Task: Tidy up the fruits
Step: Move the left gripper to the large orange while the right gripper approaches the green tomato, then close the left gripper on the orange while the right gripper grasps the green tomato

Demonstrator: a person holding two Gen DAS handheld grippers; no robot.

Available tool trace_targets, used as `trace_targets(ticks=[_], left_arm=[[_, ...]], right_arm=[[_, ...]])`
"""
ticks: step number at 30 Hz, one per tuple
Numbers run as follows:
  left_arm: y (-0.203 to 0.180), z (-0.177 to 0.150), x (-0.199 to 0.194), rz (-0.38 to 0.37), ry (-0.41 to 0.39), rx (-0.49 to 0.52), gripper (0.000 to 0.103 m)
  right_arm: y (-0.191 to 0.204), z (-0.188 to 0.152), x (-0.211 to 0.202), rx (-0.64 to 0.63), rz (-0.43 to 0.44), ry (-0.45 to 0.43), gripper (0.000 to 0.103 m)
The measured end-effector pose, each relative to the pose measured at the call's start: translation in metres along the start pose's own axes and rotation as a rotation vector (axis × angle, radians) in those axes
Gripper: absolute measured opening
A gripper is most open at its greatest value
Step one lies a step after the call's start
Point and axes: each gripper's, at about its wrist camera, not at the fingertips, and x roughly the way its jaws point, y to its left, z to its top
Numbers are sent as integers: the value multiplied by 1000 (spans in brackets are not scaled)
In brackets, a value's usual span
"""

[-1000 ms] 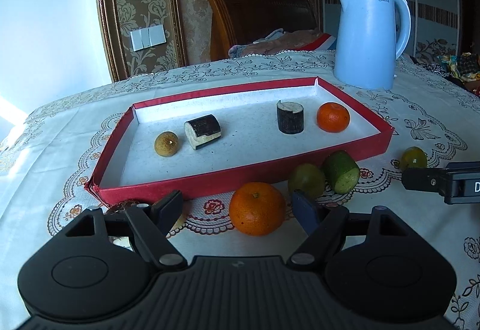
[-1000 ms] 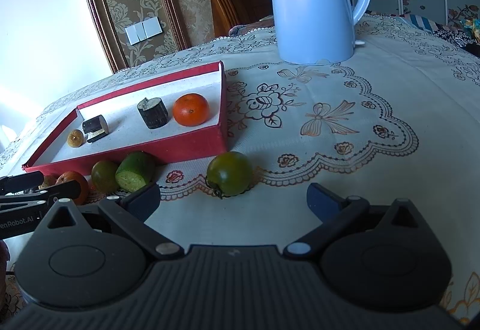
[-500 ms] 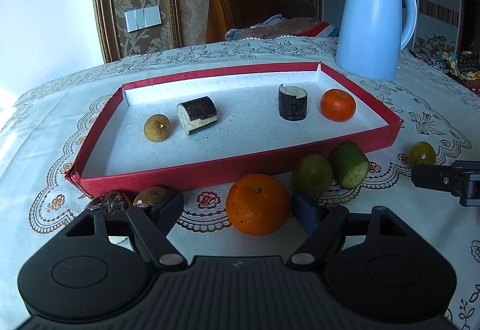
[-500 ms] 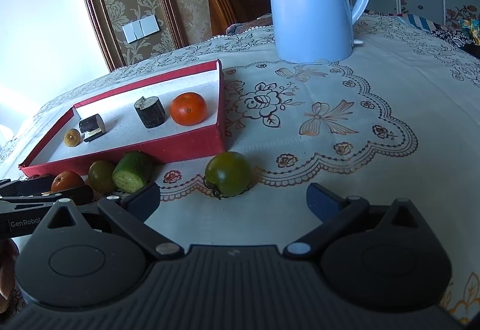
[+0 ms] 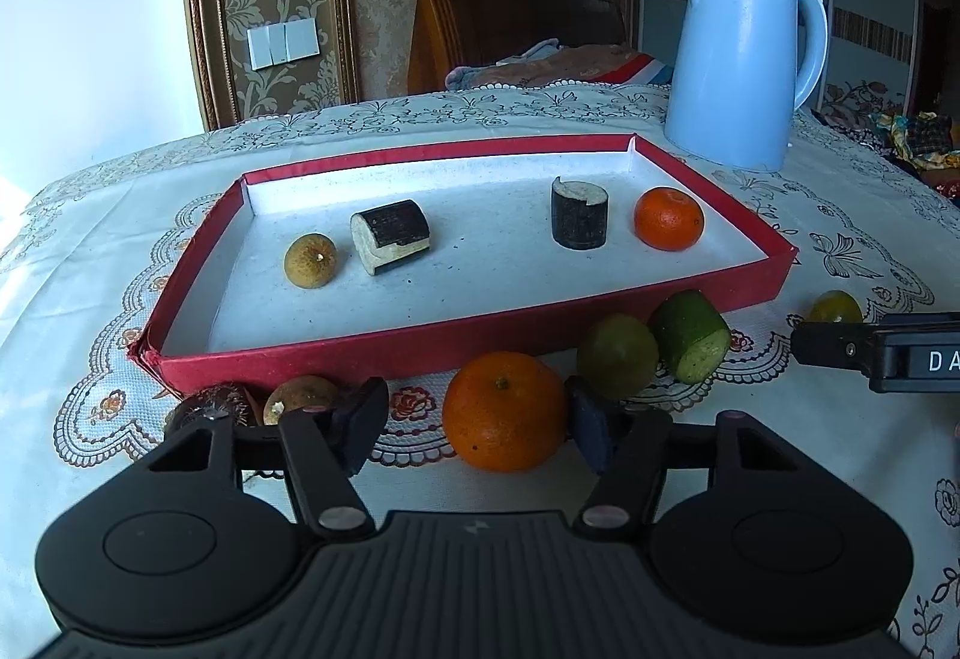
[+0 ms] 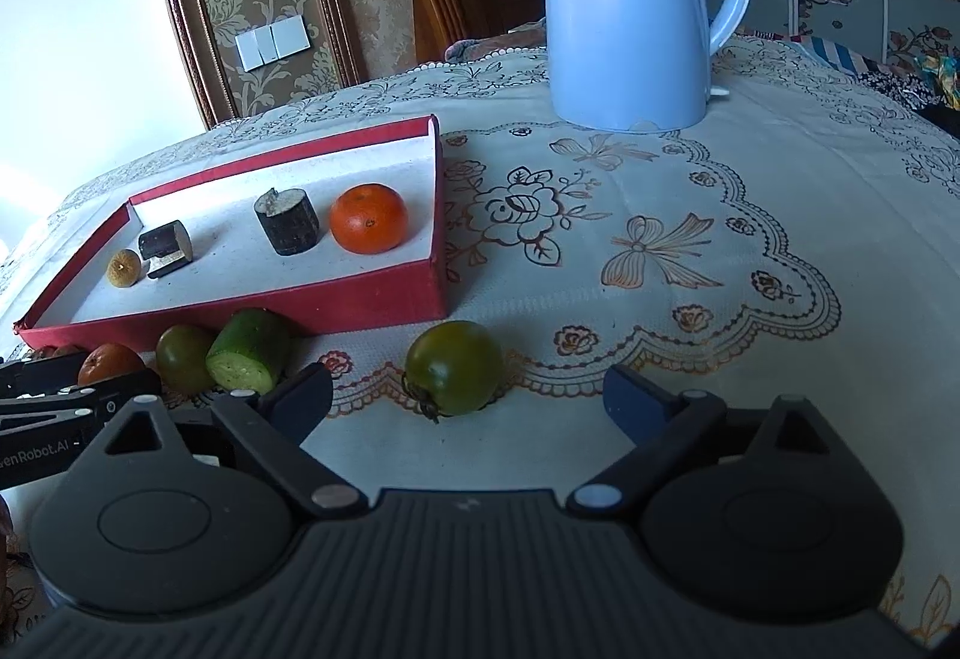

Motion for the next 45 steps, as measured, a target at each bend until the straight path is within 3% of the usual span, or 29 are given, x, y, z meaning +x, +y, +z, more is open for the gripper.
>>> trace_targets(ticks=[6,8,14,22,35,45], left_arm=[[-4,0,-3,-8,-11,16,54],[-4,0,-5,-28,-17,17,43],[-7,-1,-5,-16,-23,36,42],[-5,-1,-6,-12,-26,18,41],[-4,-1,-7,2,-28,17,40],[-2,0,-7,55,-40,9,40]], right_arm=[[3,2,2,-18,-4,-4,82],[3,3,2,-20,-5,-7,72],[6,3,4,-42,-11,-17,50],[8,2,4,-55,-4,-25,33],[9,1,3,-66,-7,-31,32],[8,1,1,-59,-14,-40,32]])
